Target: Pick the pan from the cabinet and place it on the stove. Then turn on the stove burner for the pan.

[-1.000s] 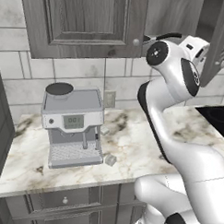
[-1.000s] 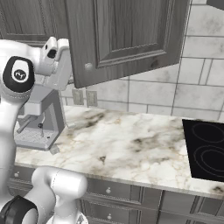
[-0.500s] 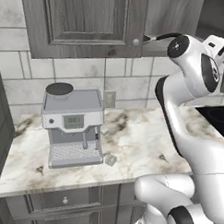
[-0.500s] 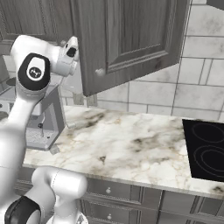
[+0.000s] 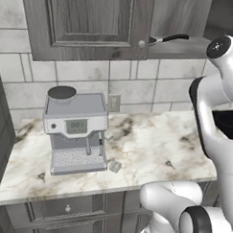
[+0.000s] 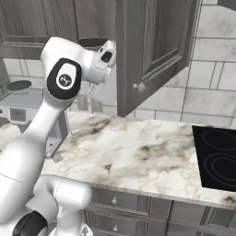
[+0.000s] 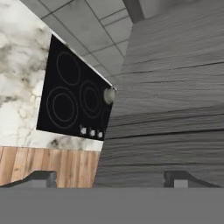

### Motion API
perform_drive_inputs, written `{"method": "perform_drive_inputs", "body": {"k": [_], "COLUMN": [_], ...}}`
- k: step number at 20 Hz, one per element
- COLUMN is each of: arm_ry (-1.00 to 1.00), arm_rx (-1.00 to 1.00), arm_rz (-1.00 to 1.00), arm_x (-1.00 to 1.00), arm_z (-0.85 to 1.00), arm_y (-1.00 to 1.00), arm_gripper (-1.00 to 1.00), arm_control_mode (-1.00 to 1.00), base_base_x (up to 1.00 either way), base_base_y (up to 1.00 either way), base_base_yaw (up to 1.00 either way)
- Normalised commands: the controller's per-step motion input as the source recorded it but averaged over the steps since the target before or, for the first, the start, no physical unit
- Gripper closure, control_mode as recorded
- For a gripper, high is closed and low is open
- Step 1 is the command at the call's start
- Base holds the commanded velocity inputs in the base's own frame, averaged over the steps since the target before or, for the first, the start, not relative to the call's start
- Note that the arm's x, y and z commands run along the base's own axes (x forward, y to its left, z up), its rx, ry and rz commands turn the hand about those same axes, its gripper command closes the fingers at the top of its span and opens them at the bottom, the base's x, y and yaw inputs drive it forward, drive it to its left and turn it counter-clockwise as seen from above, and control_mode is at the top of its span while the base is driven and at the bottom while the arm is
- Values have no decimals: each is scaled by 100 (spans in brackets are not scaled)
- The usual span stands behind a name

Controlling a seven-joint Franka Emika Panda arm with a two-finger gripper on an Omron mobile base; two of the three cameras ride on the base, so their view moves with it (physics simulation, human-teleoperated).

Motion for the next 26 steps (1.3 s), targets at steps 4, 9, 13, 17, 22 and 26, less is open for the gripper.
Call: {"method": "perform_drive_inputs", "body": {"k": [4, 9, 13, 17, 22, 26], "arm_ry": [7, 1, 0, 0, -10, -23], "arm_rx": [0, 3, 2, 4, 5, 6], "arm_rz": [-5, -6, -5, -5, 0, 1], "arm_x": [-1, 0, 0, -1, -26, -37], "arm_z": [0, -4, -2, -3, -5, 0], "arm_y": [-78, -55, -41, -7, 83, 100], "arm_gripper": [-100, -100, -100, -100, -100, -100], "arm_control_mode": [-100, -100, -100, -100, -100, -100], "base_base_x": [0, 0, 0, 0, 0, 0], "base_base_y": [0, 0, 0, 0, 0, 0], "base_base_yaw": [0, 0, 0, 0, 0, 0]}}
